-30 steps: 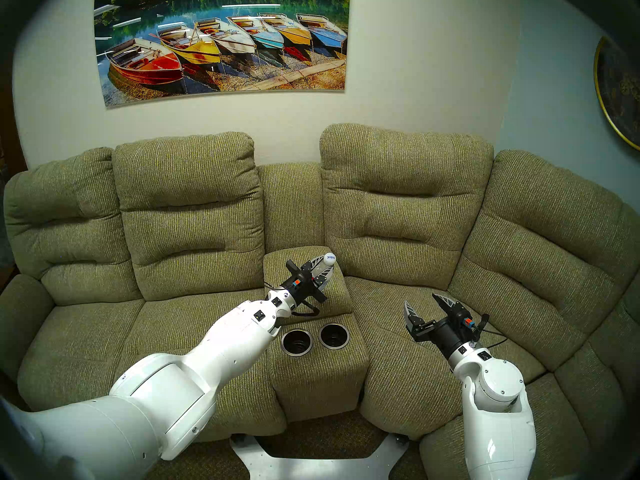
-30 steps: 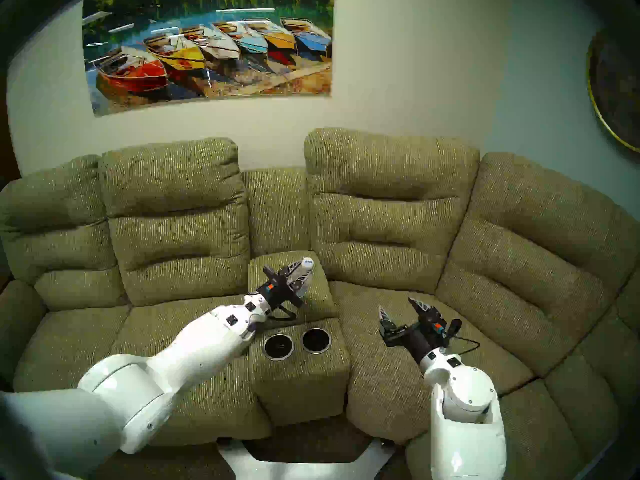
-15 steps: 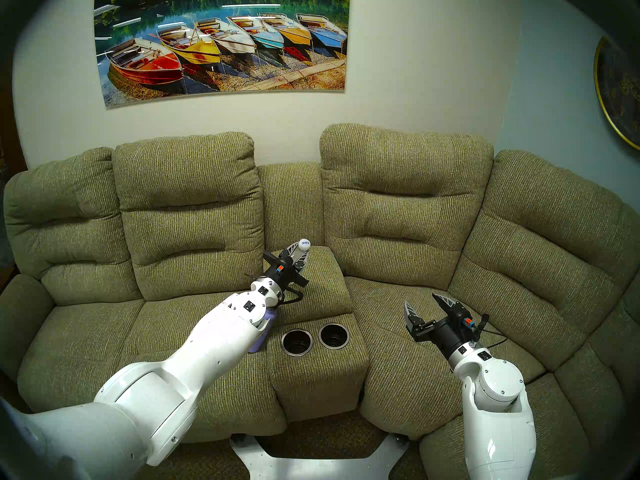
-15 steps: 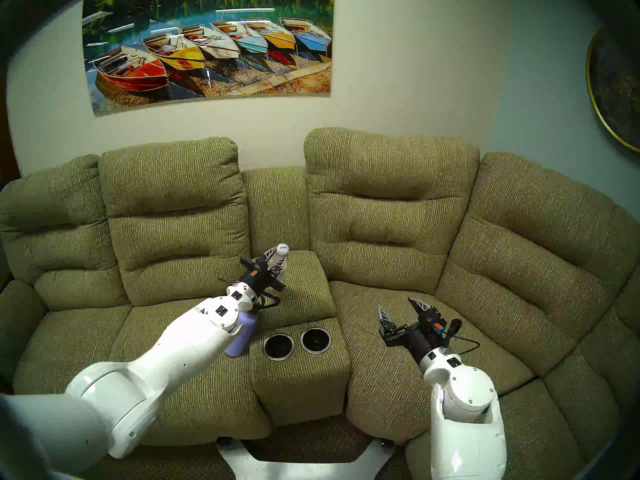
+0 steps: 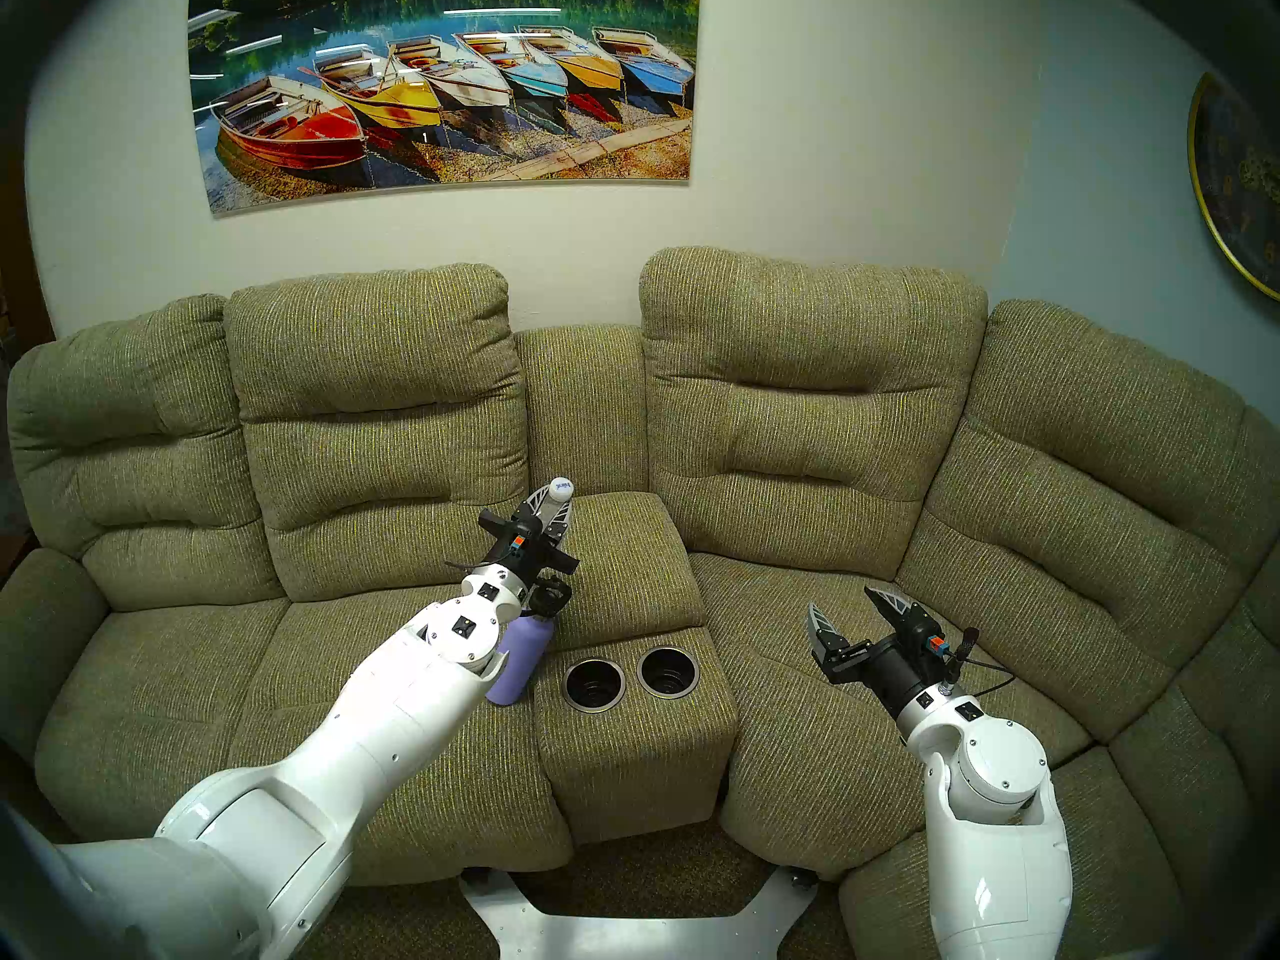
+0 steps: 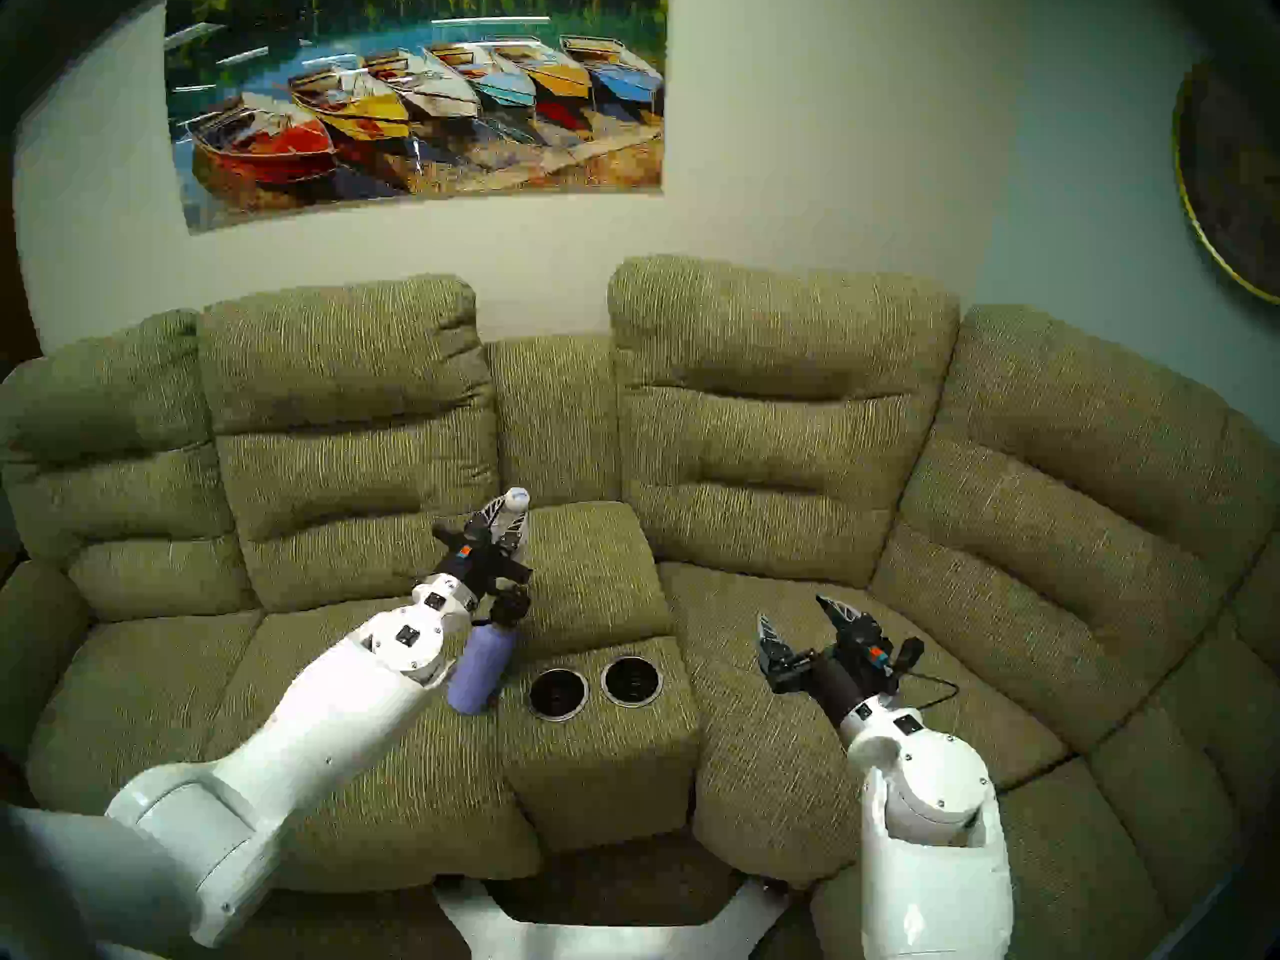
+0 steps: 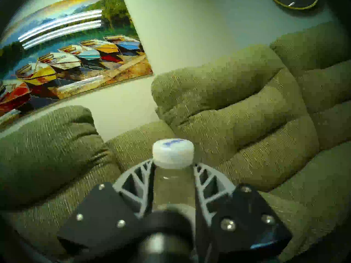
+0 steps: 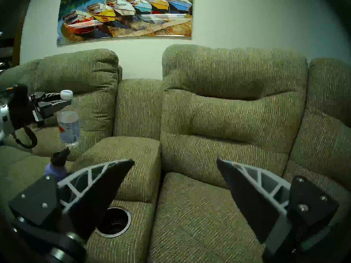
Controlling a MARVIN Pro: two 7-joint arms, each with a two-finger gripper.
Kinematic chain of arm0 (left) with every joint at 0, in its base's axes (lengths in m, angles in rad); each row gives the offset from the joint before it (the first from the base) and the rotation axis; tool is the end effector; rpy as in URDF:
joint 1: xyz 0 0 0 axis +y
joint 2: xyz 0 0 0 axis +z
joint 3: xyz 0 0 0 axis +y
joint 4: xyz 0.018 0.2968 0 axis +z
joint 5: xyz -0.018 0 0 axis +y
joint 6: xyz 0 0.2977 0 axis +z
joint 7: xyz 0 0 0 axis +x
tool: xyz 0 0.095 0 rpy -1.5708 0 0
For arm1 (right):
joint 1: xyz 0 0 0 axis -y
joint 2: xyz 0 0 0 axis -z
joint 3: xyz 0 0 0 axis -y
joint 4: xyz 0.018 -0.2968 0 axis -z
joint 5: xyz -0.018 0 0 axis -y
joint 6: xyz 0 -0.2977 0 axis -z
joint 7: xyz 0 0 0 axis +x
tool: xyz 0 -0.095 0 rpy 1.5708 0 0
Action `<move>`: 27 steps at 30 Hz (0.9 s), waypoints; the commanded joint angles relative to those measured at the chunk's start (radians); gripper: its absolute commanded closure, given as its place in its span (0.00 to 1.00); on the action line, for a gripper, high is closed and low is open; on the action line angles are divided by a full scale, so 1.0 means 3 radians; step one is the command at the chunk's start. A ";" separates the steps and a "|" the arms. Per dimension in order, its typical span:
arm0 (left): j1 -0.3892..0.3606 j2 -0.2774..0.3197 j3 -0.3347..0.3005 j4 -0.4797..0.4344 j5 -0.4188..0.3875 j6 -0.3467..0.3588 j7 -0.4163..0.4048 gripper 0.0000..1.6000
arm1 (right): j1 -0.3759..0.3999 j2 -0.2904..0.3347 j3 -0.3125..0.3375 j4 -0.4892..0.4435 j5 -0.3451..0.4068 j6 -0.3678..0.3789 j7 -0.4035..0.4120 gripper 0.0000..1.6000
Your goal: Take bottles out of cup holder
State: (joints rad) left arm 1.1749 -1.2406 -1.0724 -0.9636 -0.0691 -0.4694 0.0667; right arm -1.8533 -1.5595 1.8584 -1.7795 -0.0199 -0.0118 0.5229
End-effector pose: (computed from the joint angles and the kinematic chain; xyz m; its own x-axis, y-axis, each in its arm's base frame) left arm 0.4845 0.0118 -0.3601 -0.2218 -0.3310 0.9172 -0.2547 -0.8883 -0.3822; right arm 0.3098 -0.0688 -0.3345 0.0757 0.0921 0.9929 0.2477 -0.9662 0.0708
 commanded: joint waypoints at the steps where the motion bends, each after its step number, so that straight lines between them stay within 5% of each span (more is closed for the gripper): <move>1: 0.0316 0.0305 -0.0092 -0.0386 -0.0041 0.0078 0.0012 1.00 | 0.0016 0.0006 0.0007 -0.0068 0.0003 -0.0013 -0.0002 0.00; 16: 0.0913 0.0677 -0.0183 -0.1006 0.0011 0.0451 0.0146 1.00 | 0.0011 0.0005 0.0008 -0.0077 0.0002 -0.0010 -0.0003 0.00; 21: 0.1085 0.0783 -0.0170 -0.1222 0.0279 0.0648 0.0399 1.00 | 0.0009 0.0004 0.0008 -0.0082 0.0001 -0.0007 -0.0004 0.00; 27: 0.1185 0.0795 -0.0209 -0.1289 0.0238 0.0634 0.0425 1.00 | 0.0007 0.0003 0.0008 -0.0086 0.0000 -0.0004 -0.0006 0.00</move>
State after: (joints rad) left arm 1.4883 -1.0278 -1.1169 -1.2867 -0.0006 -0.2732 0.1636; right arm -1.8536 -1.5596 1.8584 -1.7804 -0.0199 -0.0117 0.5229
